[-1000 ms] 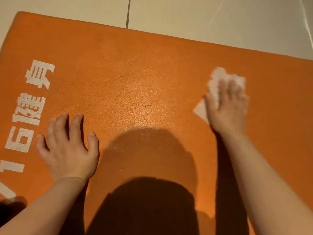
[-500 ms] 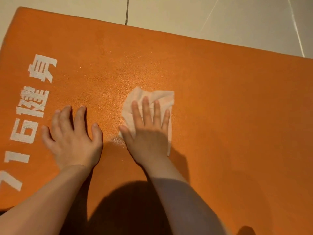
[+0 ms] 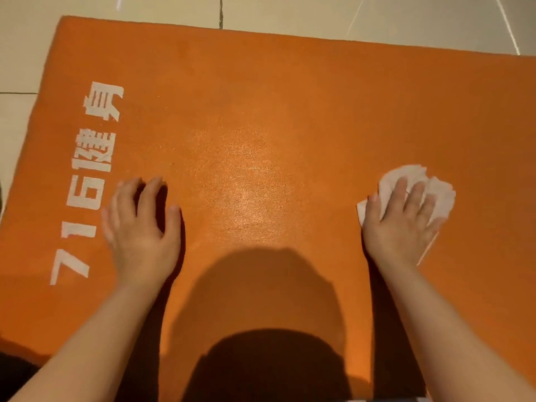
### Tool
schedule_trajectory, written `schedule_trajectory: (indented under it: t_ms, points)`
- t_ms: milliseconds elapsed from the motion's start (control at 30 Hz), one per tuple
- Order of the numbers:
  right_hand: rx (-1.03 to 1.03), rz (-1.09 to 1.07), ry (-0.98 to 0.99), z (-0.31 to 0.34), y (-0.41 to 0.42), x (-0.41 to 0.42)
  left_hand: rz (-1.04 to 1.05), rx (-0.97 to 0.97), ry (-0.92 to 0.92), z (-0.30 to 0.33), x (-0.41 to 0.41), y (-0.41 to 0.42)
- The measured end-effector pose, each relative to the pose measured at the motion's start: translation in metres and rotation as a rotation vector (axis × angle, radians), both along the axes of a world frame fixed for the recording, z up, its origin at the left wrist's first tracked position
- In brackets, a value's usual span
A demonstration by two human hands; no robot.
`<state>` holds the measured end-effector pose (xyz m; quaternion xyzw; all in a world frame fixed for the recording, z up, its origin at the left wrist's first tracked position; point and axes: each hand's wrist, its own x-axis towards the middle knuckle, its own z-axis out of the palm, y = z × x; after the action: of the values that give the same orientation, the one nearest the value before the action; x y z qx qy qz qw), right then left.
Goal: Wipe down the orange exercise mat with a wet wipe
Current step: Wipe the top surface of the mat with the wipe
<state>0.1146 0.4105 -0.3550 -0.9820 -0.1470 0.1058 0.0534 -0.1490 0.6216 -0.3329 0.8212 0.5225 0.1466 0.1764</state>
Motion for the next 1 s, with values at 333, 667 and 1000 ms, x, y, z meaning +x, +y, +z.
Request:
schedule_trajectory:
  t_ms: [333, 667, 1000]
  points:
    - [0.15, 0.684, -0.053, -0.01, 0.109, -0.182, 0.272, 0.033, 0.244, -0.021, -0.092, -0.087]
    - [0.008, 0.422, 0.048, 0.005, -0.006, -0.099, 0.266, 0.087, 0.243, -0.025, -0.093, -0.088]
    - [0.017, 0.799, -0.038, -0.005, 0.006, -0.286, 0.239, 0.164, 0.234, -0.031, -0.096, -0.086]
